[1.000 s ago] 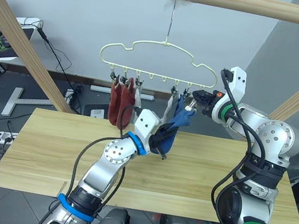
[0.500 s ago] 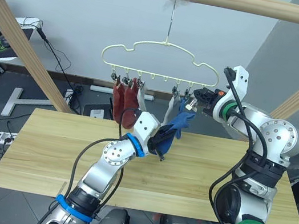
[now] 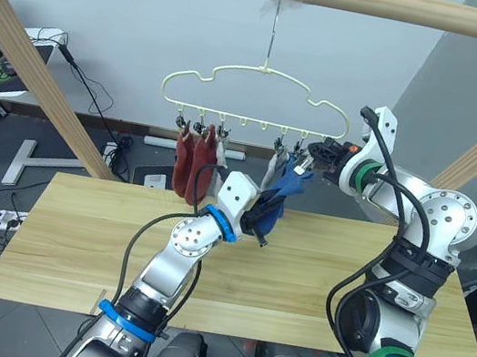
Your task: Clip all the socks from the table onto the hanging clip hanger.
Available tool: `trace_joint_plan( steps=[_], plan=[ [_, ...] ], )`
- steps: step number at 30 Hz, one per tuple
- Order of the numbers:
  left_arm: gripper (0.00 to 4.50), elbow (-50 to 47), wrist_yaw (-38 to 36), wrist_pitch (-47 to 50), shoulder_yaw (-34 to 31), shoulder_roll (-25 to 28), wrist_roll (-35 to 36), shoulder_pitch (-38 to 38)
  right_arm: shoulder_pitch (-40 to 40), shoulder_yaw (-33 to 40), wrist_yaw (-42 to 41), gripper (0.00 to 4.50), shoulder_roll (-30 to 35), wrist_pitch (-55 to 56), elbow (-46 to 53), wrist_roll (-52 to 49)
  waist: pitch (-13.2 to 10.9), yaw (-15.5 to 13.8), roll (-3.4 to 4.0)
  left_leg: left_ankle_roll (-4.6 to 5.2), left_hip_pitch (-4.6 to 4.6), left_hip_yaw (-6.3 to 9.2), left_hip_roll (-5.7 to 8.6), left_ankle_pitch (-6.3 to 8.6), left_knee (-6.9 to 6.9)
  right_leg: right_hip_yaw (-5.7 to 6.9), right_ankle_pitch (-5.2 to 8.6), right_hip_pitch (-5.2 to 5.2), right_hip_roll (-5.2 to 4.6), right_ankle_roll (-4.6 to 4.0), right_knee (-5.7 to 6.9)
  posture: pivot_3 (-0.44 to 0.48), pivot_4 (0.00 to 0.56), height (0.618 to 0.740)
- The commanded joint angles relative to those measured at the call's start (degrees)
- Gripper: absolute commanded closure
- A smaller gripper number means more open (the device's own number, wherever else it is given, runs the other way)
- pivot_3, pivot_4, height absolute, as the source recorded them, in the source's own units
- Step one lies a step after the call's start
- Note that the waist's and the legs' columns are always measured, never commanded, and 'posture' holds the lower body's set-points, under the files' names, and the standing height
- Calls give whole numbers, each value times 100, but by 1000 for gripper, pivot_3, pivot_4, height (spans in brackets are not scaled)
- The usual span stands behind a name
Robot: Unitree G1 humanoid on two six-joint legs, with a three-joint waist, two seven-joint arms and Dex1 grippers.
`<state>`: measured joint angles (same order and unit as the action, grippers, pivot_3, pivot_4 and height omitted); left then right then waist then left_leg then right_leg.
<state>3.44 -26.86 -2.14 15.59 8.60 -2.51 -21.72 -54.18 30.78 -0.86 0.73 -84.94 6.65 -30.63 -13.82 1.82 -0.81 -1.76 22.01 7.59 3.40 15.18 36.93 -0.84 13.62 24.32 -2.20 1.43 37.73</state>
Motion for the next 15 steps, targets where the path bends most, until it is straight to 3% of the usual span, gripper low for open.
trace_joint_plan(
  steps=[1, 9, 12, 15],
  plan=[
    [4479, -74, 95, -248, -6, -62, -60, -104, -116, 96, 47, 4500, -38, -70, 206, -99, 0, 0, 0, 0, 0, 0, 0, 0, 0, 0, 0, 0, 0, 0, 0, -19, 227, 740],
    [4479, -49, 55, -274, 44, -91, -78, -107, -136, 143, 39, 4500, -46, -72, 193, -102, 0, 2, 0, 0, 0, -1, 0, 0, 0, -1, 0, 0, 0, 0, 1, -24, 228, 740],
    [4500, -124, -5, -216, 81, -135, -31, -91, -134, 242, 19, 3661, -90, -78, 228, -164, 0, 3, 0, 0, 0, -1, 0, 0, 0, -1, 0, 0, 0, 0, 1, -26, 228, 740],
    [4500, -156, -29, -172, 64, -195, 2, -110, -166, 344, 26, 2522, -122, -115, 240, -194, 0, 4, 0, 0, 0, -2, 0, 0, 0, -1, 0, 1, 0, 0, 1, -26, 228, 740]
  ],
)
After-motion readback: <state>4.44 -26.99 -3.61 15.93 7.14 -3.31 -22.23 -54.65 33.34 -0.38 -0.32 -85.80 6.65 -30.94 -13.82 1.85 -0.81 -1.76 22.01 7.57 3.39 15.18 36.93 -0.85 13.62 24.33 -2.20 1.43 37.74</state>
